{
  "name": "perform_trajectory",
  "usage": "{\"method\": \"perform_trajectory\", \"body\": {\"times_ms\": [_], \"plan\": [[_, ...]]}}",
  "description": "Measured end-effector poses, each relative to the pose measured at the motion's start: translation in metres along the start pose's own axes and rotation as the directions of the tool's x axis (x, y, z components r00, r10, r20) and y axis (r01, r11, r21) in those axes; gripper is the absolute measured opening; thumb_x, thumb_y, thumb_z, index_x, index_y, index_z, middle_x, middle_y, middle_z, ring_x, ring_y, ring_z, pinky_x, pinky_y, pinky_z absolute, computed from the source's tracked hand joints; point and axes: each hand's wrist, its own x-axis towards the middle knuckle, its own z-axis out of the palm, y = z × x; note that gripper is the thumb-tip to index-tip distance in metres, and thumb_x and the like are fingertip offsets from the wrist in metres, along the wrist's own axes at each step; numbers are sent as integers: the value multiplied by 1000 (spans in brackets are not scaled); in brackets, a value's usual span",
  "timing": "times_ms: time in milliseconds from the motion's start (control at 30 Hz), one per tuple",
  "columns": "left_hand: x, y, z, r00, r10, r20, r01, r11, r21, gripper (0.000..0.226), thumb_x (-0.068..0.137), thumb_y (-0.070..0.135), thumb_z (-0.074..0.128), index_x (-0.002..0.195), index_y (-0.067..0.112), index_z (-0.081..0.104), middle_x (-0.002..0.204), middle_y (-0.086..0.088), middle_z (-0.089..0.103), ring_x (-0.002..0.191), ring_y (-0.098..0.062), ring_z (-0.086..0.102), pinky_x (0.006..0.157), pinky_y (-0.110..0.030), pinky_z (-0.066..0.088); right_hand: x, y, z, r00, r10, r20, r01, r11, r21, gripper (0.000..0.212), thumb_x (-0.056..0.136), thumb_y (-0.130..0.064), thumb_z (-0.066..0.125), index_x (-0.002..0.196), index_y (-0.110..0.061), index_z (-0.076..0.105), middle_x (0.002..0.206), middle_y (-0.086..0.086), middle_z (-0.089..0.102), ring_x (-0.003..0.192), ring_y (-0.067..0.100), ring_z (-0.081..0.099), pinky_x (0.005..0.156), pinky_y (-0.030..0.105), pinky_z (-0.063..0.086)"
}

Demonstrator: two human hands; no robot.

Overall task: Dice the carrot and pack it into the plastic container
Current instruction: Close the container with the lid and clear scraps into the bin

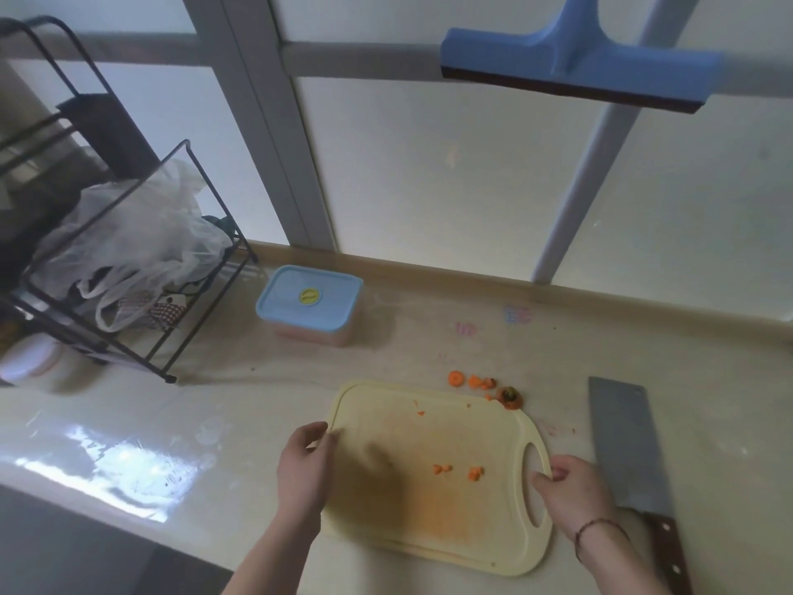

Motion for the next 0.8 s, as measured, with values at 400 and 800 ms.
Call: {"method": "perform_trajectory", "body": {"times_ms": [400,800], "plan": [[-9,-3,-4,1000,-24,-9,24,998,-59,15,97,17,64,112,18,68,115,-4,66,103,-21,58,76,-33,44,3,17,-1,1000,-13,2,12,991,132,16,84,-13,69,97,-18,63,91,-2,66,82,21,65,80,37,53],[0,-6,-5,999,-48,-1,48,988,-147,11,96,14,64,101,20,72,104,-8,70,92,-25,58,82,-37,47,1,22,-1,972,27,235,-160,807,569,23,96,-19,54,117,-28,50,107,4,66,93,29,66,72,47,55]]}}
